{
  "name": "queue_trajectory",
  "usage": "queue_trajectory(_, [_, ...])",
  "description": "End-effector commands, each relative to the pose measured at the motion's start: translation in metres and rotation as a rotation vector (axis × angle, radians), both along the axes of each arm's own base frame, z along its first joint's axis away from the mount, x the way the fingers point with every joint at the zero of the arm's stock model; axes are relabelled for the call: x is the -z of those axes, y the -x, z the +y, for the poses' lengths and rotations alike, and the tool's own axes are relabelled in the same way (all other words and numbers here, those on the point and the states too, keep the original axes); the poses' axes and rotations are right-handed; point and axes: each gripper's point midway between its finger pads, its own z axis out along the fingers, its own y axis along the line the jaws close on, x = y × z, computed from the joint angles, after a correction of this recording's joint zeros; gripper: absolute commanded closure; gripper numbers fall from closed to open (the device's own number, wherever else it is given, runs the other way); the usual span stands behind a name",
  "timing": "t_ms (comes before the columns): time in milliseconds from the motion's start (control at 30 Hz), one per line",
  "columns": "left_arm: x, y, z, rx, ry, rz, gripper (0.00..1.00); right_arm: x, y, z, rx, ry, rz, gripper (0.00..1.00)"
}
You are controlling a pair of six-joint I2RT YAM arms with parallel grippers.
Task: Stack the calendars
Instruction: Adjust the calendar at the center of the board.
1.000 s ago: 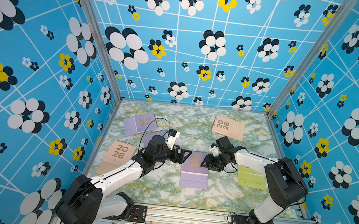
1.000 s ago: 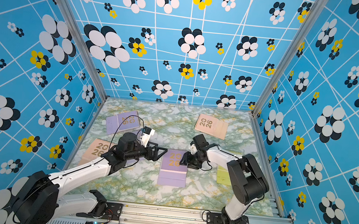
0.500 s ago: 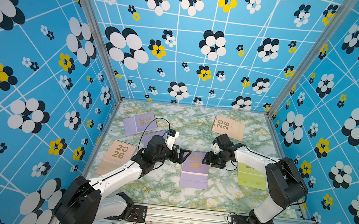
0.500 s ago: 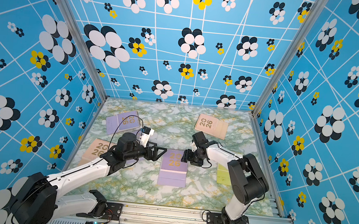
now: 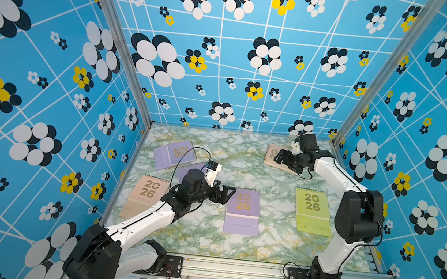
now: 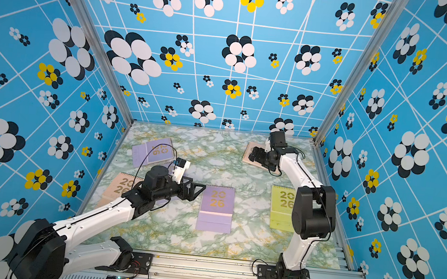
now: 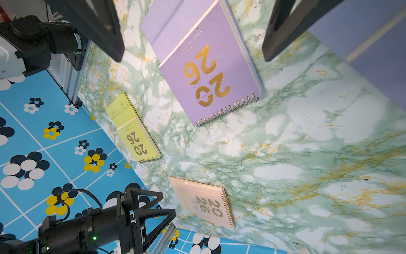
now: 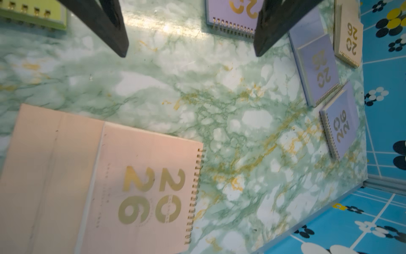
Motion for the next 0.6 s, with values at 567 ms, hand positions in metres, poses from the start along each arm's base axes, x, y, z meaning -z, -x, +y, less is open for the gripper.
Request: queue_trajectory(567, [-0.028,-0.019,0.018,-0.104,-0.031,-0.053,0.0,0.055,-0.083,-0.099,0.239,0.15,0.138,0.01])
